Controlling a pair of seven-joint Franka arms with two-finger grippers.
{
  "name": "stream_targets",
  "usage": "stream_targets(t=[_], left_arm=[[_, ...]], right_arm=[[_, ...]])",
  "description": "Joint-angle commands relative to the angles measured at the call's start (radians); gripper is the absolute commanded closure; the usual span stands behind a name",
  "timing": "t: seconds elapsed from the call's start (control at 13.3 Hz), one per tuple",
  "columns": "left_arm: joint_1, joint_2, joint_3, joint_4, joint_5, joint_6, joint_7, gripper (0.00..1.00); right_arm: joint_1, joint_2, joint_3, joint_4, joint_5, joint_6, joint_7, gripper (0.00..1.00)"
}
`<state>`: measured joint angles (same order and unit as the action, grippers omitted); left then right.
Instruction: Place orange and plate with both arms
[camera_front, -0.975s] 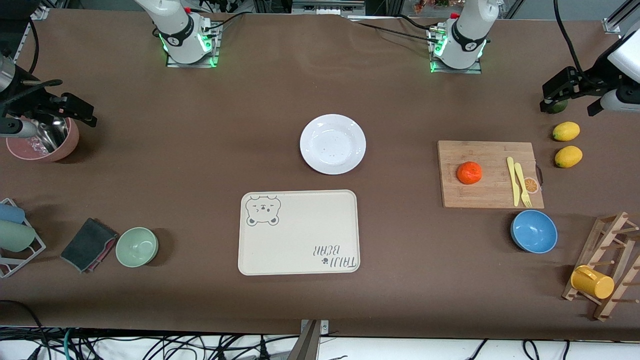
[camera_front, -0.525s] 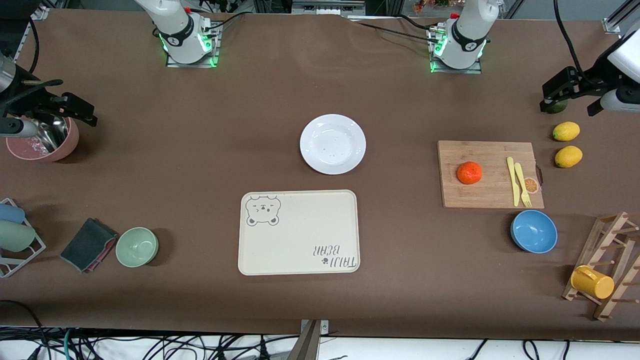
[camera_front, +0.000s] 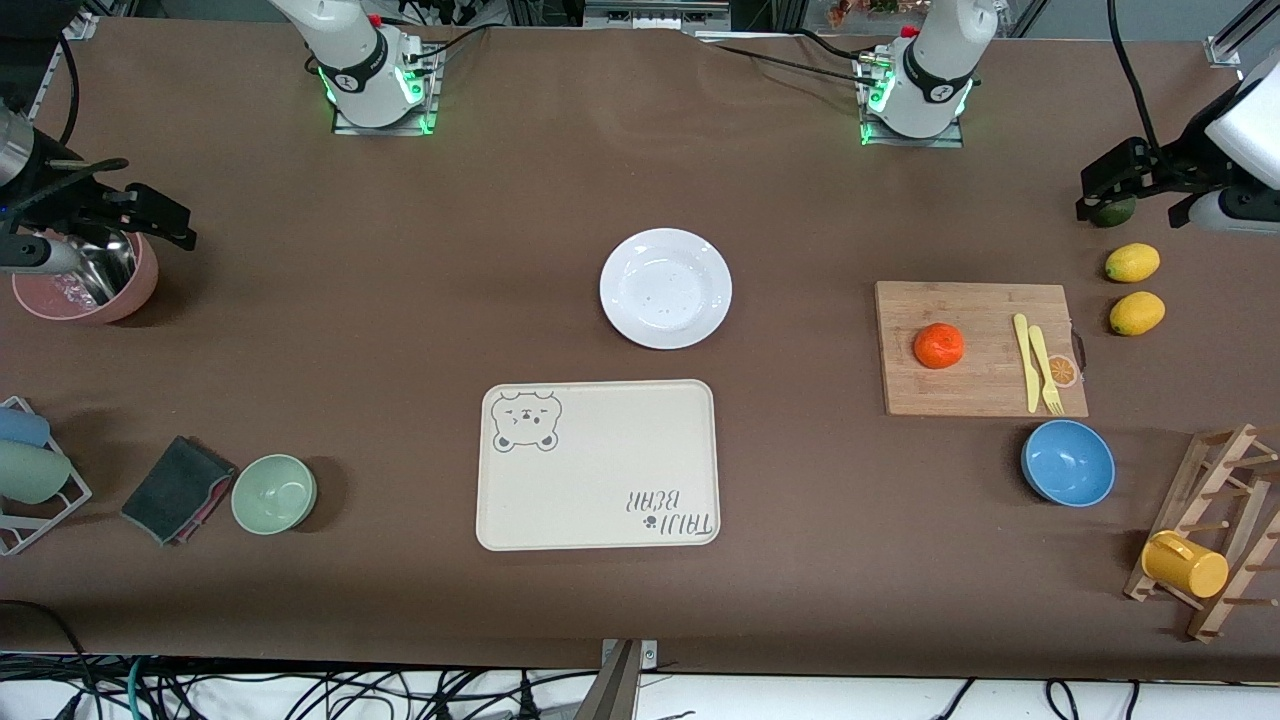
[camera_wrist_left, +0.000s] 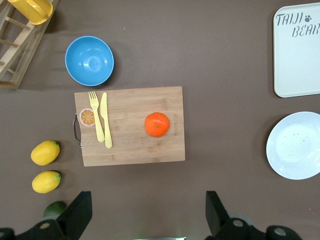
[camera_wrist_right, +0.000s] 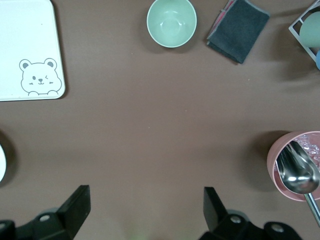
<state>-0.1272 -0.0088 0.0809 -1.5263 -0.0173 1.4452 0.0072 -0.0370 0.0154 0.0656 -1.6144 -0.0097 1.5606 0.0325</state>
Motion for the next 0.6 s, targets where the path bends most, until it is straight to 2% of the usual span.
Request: stream_targets(t=[0.0,0.53], left_arm=[[0.006,0.012,-0.004,0.026,0.013,-0.032,0.000,0.00],[0.005,0.013,-0.006,0.031,0.011,-0.035,0.005,0.00]], right_arm=[[-0.008,-0.014,0.037,-0.001,0.005,-0.007,-0.005,0.00],[-0.007,-0.014,0.039,-0.001,0.008,-0.013,-0.005,0.00]])
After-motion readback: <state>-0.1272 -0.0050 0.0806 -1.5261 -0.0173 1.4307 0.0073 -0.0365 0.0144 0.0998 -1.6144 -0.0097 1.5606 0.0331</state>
